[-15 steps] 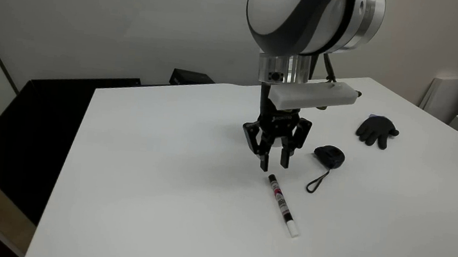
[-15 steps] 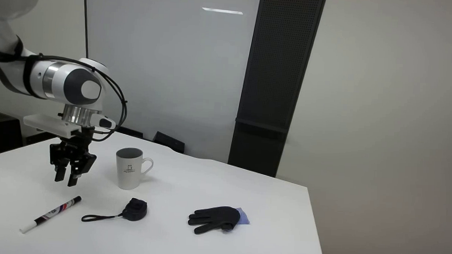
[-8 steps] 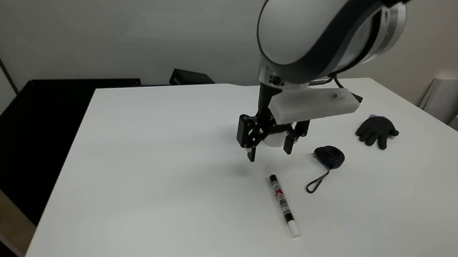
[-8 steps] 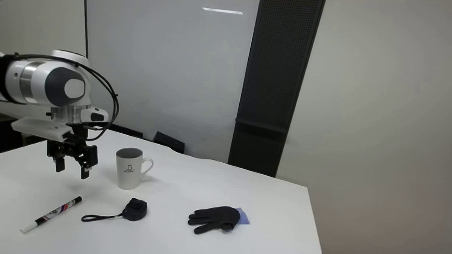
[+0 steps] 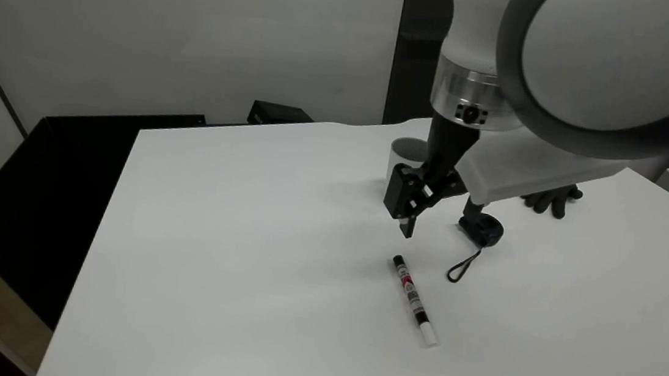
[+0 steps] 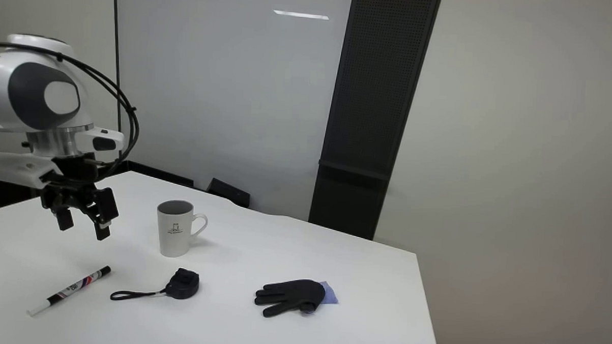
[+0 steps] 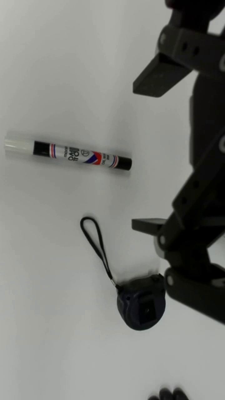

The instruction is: Put the marker inside the mug cup then put it back on the table

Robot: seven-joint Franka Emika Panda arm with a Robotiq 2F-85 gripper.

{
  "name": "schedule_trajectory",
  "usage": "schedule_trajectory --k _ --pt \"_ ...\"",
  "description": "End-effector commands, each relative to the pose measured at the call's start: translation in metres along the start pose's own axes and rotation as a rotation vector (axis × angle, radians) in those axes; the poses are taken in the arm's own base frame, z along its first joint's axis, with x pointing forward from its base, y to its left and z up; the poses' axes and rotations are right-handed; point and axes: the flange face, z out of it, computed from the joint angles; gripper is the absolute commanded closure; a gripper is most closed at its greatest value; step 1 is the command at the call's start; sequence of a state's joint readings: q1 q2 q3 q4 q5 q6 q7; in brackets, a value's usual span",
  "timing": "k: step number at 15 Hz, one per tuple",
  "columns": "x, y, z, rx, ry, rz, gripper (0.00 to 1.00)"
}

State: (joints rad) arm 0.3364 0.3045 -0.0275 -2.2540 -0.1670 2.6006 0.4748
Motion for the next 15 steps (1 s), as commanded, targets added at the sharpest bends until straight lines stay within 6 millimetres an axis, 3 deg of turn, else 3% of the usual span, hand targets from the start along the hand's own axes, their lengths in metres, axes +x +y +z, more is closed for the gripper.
schedule_trajectory --k 1,12,15 --pt "-0.029 0.019 -0.012 -0.006 0.016 0.037 0.00" --pt "-0.046 0.018 0.028 0.054 -0.042 0.029 0.00" --pt "-0.045 0.018 0.027 0.049 -0.054 0.027 0.00"
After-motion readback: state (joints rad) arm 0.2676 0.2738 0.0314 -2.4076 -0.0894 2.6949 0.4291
